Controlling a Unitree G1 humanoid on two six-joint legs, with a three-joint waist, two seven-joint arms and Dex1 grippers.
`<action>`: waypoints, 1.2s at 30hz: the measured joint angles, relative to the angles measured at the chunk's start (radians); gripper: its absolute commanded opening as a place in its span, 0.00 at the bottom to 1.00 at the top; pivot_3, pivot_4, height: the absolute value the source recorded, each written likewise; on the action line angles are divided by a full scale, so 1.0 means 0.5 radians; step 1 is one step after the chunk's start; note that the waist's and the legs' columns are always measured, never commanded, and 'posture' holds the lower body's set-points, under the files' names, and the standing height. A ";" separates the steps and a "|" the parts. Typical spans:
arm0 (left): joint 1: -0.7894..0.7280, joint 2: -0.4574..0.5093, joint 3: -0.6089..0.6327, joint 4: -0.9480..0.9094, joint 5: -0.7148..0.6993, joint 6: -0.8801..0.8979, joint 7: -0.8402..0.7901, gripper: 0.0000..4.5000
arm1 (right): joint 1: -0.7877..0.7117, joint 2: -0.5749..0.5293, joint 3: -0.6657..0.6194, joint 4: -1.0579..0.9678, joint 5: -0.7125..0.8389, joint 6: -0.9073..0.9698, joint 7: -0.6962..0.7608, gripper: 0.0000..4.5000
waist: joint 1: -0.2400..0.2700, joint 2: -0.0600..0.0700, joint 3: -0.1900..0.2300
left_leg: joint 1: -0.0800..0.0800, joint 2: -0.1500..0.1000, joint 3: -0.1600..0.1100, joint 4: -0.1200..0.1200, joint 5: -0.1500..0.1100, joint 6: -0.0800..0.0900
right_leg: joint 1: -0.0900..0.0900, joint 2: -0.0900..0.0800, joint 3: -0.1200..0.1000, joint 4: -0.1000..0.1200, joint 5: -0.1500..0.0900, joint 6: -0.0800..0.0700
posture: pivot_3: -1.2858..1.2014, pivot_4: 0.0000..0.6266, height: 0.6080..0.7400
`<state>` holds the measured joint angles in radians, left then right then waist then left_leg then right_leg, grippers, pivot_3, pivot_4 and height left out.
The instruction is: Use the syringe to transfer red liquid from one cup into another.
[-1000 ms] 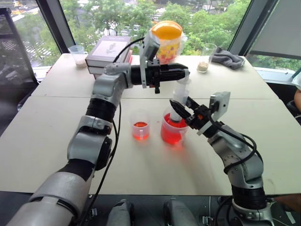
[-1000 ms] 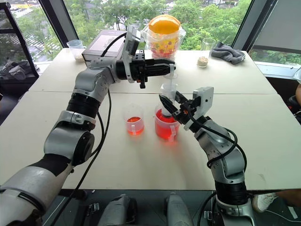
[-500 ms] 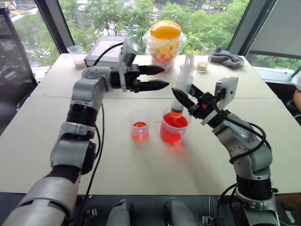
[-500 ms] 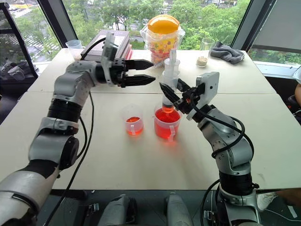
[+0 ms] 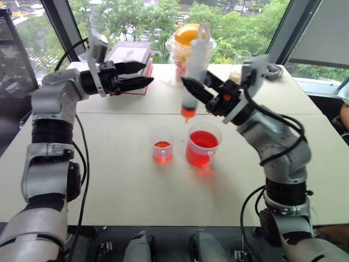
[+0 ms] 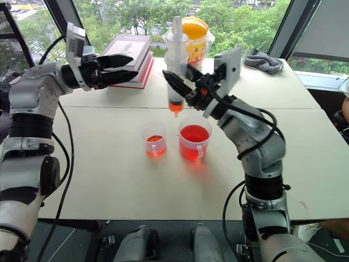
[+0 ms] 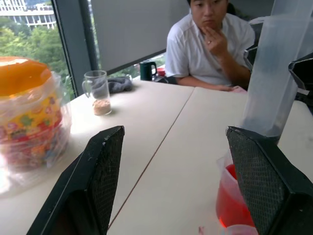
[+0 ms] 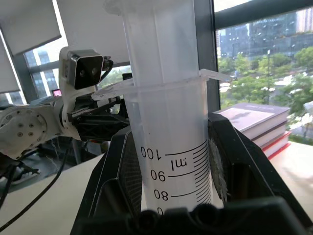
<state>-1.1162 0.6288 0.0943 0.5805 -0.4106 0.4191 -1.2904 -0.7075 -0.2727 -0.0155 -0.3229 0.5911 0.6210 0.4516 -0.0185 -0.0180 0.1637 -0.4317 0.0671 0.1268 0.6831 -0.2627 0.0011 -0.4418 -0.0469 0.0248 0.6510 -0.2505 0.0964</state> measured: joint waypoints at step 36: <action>-0.054 -0.273 -0.086 -0.160 -0.092 0.048 0.024 0.44 | 0.223 0.228 0.262 0.322 -0.287 -0.250 0.162 0.35 | 0.003 0.000 0.000 | -0.001 0.000 0.001 0.000 0.001 -0.001 | 0.000 -0.001 0.000 0.000 0.000 0.000 | 0.52 0.24 1.00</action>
<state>-1.1433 0.4925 0.0511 0.5004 -0.4564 0.4431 -1.2787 -0.5960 -0.1587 0.1156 -0.1619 0.4474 0.4958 0.5327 -0.0170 -0.0181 0.1637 -0.4323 0.0670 0.1272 0.6834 -0.2624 0.0005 -0.4419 -0.0471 0.0248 0.6511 -0.2504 0.0966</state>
